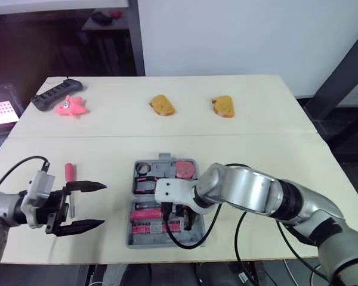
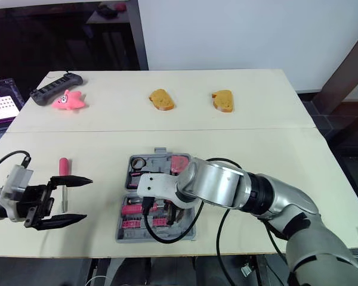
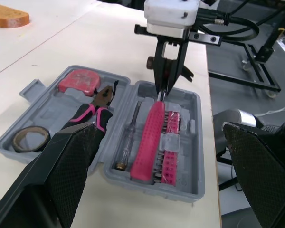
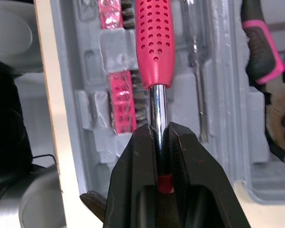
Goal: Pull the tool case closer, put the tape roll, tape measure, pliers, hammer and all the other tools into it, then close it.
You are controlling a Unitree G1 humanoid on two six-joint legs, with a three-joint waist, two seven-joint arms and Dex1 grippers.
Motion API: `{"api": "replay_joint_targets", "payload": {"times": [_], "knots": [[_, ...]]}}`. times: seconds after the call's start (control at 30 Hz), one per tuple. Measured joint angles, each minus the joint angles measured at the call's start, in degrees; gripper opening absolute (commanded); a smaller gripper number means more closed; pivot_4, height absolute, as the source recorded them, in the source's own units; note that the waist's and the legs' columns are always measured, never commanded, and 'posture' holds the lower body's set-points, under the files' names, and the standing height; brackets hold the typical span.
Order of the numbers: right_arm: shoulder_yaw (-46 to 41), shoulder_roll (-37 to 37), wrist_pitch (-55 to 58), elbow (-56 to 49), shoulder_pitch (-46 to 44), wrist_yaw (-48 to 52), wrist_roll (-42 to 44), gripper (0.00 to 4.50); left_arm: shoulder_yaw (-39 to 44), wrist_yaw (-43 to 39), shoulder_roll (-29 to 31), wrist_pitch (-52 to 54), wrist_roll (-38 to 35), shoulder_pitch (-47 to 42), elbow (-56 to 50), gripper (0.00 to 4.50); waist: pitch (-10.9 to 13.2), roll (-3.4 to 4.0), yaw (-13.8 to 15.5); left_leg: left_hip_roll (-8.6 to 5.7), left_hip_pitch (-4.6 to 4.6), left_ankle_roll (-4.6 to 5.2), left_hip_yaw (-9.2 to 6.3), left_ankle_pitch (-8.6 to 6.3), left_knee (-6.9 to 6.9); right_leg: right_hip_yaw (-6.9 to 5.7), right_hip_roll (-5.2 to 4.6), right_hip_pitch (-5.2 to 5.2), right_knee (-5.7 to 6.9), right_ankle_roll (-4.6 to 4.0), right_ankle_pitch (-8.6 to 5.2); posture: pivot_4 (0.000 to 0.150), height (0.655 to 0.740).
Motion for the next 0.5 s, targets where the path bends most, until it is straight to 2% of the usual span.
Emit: {"api": "replay_joint_targets", "payload": {"times": [0.5], "knots": [[2.4,1.5,-2.5,4.4,2.6,-2.3,-0.6,0.06,0.0,0.0,0.0,0.1,0.0,0.4,-0.5,4.5,0.0,0.0,-1.1,0.0,-0.01,-0.01,-0.01,0.0,0.01,0.0,0.0,0.0,0.01,-0.01,0.01,0.15,0.74]]}}
